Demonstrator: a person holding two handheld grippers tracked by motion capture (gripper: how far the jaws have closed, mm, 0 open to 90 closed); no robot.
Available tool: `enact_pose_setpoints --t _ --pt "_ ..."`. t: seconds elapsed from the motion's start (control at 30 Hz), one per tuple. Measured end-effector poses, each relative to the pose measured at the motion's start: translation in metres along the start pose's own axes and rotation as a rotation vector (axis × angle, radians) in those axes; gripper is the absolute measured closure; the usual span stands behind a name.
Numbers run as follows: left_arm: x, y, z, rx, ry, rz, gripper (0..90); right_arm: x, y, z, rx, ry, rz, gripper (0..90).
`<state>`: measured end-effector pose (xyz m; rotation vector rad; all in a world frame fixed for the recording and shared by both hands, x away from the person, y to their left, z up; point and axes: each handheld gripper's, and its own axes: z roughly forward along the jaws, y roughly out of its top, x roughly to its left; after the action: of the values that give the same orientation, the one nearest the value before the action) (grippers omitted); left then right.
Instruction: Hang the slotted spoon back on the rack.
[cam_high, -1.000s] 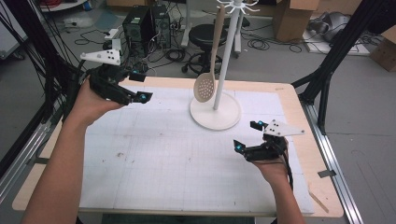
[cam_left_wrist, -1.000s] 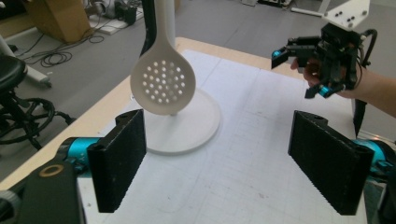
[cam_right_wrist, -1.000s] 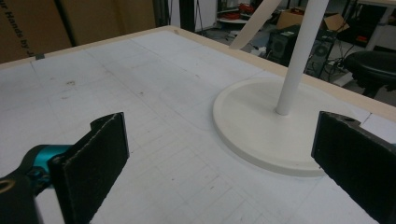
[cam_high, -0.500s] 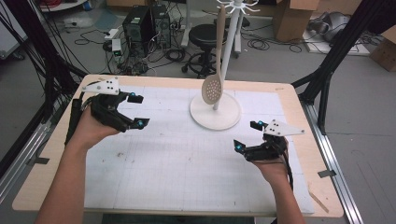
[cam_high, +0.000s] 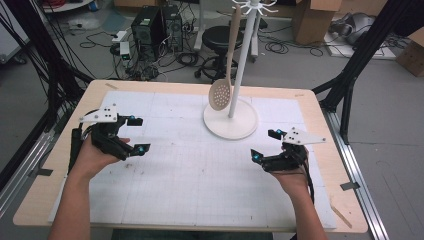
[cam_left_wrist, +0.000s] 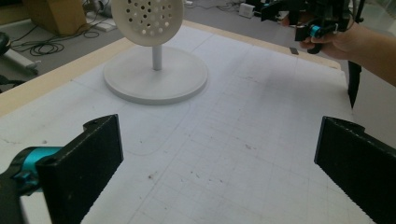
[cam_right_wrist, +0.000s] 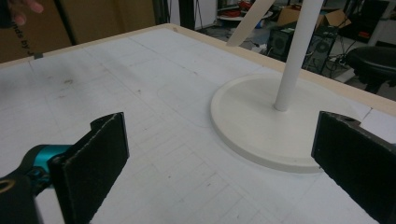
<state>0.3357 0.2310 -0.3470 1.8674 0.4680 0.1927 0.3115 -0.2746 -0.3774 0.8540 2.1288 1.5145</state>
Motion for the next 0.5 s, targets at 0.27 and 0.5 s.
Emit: enact_pose_setpoints --t 0.27,0.5 --pt "-0.005 -0.013 0.001 0.018 -0.006 0.033 1.6 0.003 0.000 0.003 0.016 0.003 -0.008 2.5" --pt "-0.005 -0.018 -0.001 0.002 -0.009 0.027 1.7 0.002 -0.001 0.006 0.020 0.002 -0.015 2.5"
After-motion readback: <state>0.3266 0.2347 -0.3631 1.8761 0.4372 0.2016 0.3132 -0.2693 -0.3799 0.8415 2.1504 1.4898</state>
